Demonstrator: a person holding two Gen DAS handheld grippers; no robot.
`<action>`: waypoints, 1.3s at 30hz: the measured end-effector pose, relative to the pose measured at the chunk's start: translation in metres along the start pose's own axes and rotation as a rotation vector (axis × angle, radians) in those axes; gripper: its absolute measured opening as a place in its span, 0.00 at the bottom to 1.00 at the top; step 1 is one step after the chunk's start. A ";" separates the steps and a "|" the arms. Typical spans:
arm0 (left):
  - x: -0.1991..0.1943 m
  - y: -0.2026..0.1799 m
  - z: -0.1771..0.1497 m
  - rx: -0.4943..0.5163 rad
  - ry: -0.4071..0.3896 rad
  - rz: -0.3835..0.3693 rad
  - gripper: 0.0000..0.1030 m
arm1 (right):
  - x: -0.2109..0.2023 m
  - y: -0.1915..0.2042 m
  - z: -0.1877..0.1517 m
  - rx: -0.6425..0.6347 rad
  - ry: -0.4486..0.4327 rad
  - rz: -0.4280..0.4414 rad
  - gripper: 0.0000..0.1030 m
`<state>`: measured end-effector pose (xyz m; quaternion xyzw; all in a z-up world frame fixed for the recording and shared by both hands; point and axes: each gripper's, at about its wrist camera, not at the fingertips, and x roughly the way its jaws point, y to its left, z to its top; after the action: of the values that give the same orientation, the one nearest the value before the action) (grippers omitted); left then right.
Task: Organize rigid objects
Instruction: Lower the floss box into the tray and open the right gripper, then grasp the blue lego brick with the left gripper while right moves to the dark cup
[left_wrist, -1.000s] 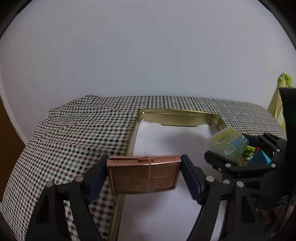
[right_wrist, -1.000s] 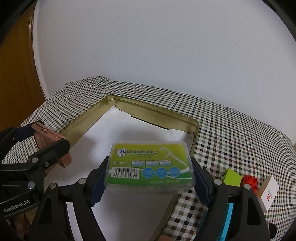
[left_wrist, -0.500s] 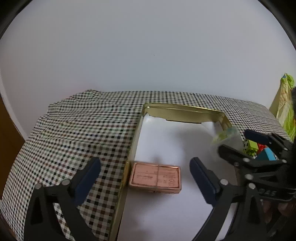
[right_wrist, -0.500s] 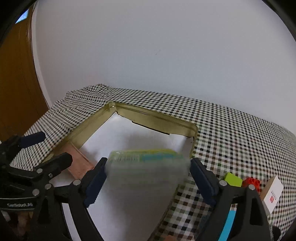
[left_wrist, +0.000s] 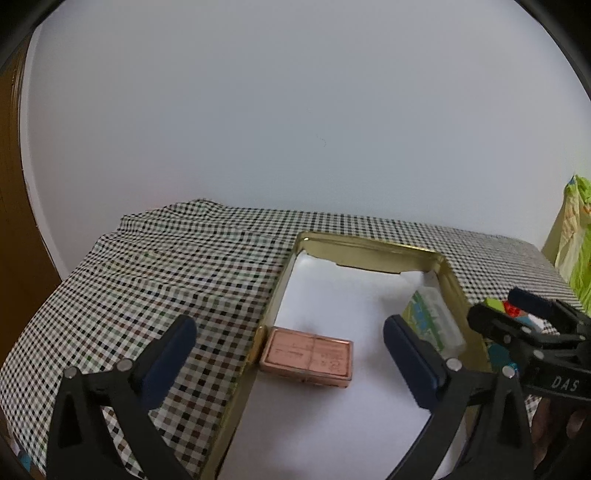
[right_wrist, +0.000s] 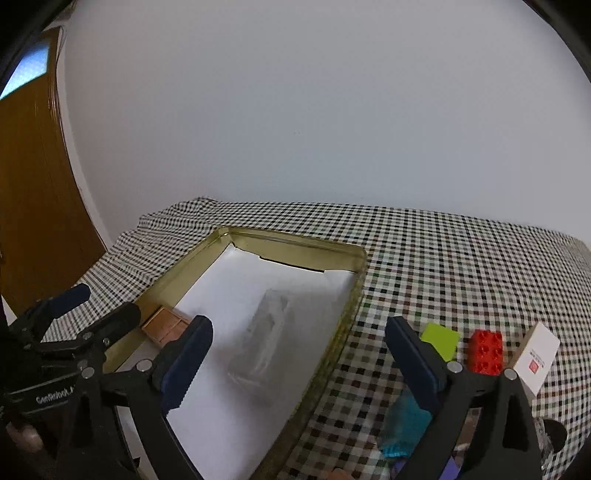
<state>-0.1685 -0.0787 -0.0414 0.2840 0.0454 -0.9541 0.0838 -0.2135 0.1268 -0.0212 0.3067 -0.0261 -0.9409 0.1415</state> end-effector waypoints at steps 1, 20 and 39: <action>-0.003 -0.002 -0.001 0.002 -0.008 -0.009 1.00 | -0.006 -0.002 -0.003 0.005 -0.008 0.002 0.94; -0.042 -0.151 -0.042 0.242 -0.002 -0.272 1.00 | -0.103 -0.126 -0.065 0.158 -0.086 -0.367 0.94; 0.001 -0.198 -0.041 0.249 0.139 -0.309 0.80 | -0.089 -0.160 -0.078 0.261 0.091 -0.383 0.94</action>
<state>-0.1843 0.1207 -0.0683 0.3471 -0.0240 -0.9319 -0.1025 -0.1392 0.3085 -0.0560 0.3637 -0.0825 -0.9244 -0.0795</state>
